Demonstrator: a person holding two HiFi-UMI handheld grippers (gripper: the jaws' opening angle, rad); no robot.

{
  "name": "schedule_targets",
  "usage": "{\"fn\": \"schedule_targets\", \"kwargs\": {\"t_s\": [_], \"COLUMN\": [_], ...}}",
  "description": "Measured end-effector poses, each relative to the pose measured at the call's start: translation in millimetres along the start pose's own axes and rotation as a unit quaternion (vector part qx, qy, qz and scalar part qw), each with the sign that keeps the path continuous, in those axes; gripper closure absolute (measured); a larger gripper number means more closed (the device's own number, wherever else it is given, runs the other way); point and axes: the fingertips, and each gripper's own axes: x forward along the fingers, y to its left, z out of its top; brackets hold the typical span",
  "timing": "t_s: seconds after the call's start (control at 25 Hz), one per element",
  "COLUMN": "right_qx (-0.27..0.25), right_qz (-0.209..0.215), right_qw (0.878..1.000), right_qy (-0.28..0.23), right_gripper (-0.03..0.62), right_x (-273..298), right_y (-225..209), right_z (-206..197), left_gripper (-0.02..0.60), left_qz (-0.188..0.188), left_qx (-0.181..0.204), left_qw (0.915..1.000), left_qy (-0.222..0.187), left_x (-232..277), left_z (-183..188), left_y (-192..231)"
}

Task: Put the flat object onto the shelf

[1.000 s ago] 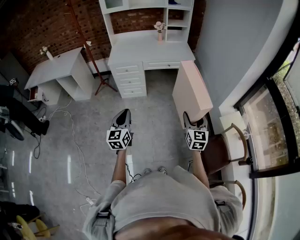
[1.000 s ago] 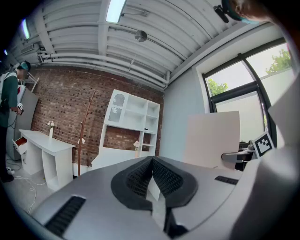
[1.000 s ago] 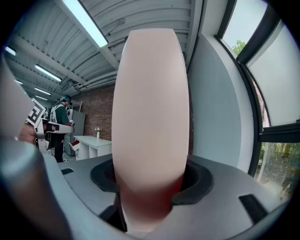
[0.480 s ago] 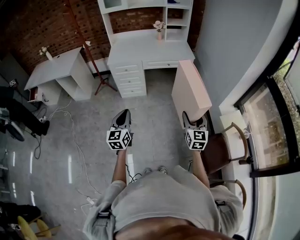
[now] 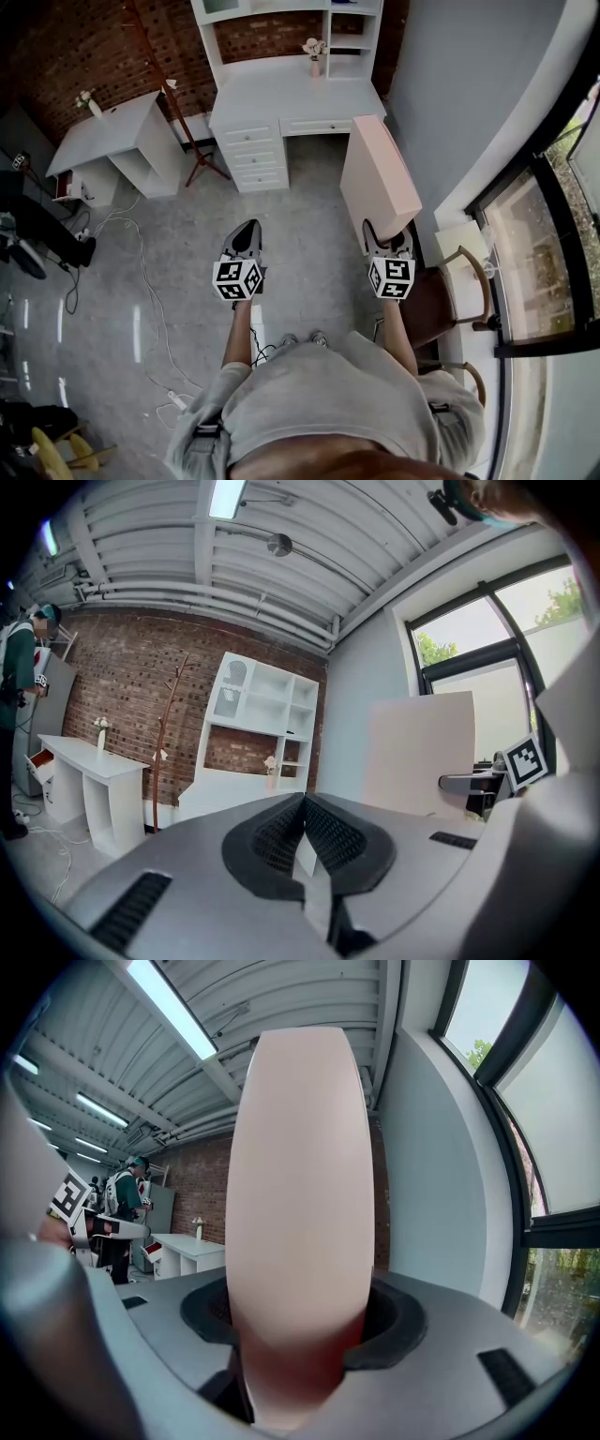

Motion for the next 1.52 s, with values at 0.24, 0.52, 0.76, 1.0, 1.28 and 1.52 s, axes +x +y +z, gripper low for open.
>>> {"fn": "schedule_targets", "kwargs": {"t_s": [0.24, 0.52, 0.76, 1.0, 1.28, 1.52], "right_qx": [0.003, 0.006, 0.000, -0.006, -0.011, -0.014], "right_qz": [0.007, 0.012, 0.014, 0.012, 0.005, -0.004], "right_qw": [1.000, 1.000, 1.000, 1.000, 1.000, 1.000], "right_qy": [-0.004, -0.003, -0.003, -0.004, -0.002, 0.000], "right_gripper": [0.309, 0.309, 0.309, 0.309, 0.309, 0.309], "right_x": [6.1, 20.6, 48.8, 87.6, 153.6, 218.8], "right_y": [-15.7, -23.2, -27.0, -32.5, -37.8, -35.3], "right_z": [0.4, -5.7, -5.7, -4.9, 1.2, 16.7], "left_gripper": [0.566, 0.566, 0.566, 0.566, 0.566, 0.566], "left_qz": [0.008, 0.021, 0.022, 0.017, 0.008, -0.002], "left_qx": [0.003, 0.003, 0.002, -0.002, -0.010, -0.015], "left_qw": [0.9999, 0.9997, 0.9997, 0.9998, 0.9999, 0.9998], "left_qy": [0.005, 0.011, 0.010, 0.009, 0.010, 0.010], "left_x": [3.2, 9.1, 33.0, 73.4, 134.5, 193.5], "left_z": [-4.4, -10.8, -11.8, -13.1, -10.6, 5.5], "left_y": [-10.8, -6.2, 4.0, 20.7, 55.7, 96.7]}}
